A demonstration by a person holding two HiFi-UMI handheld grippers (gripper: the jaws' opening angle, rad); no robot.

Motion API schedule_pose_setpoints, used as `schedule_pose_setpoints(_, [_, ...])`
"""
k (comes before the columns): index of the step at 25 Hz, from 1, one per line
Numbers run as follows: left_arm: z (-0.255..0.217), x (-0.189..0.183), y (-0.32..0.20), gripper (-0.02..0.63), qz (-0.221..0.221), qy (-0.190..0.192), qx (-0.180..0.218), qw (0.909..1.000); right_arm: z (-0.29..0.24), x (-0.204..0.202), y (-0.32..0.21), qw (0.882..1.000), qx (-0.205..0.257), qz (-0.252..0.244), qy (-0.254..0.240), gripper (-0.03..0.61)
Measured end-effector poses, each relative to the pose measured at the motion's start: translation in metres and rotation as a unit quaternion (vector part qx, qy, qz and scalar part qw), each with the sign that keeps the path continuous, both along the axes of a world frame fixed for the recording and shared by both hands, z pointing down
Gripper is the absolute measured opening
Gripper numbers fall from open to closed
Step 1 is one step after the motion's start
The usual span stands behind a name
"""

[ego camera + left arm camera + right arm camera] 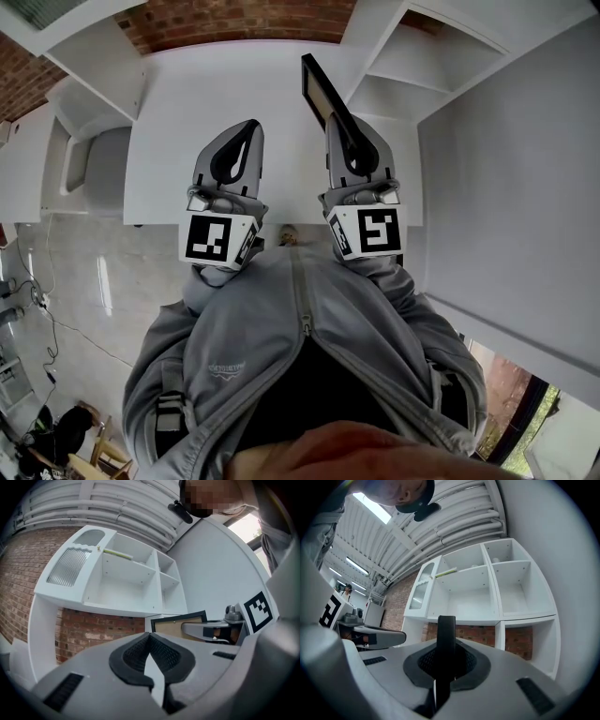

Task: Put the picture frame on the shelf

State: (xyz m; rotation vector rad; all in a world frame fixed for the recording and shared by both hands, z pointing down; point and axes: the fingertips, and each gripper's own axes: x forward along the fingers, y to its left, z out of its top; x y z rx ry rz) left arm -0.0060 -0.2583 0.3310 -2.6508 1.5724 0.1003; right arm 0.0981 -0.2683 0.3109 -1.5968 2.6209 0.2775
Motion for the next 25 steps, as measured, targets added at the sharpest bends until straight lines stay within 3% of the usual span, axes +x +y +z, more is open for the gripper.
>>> schedule_pose_setpoints(12, [-0.008,0.010,-0.014,0.008,-0.003,-0.003,0.009,1.0000,-0.005,0.000,-0.017,1.000,0.007,-0.014,0.003,0.034])
schedule_pose_setpoints(16, [-0.021,0.010,-0.021,0.008,0.016,0.000,0.013,0.9998,-0.020,-0.008,-0.021,1.000,0.023,-0.010,0.017,0.034])
schedule_pose_setpoints(25, [-0.060,0.003,-0.047,0.008,0.029,-0.032,0.034,0.9985,-0.063,-0.024,-0.043,0.997,0.050,0.006,0.053,0.034])
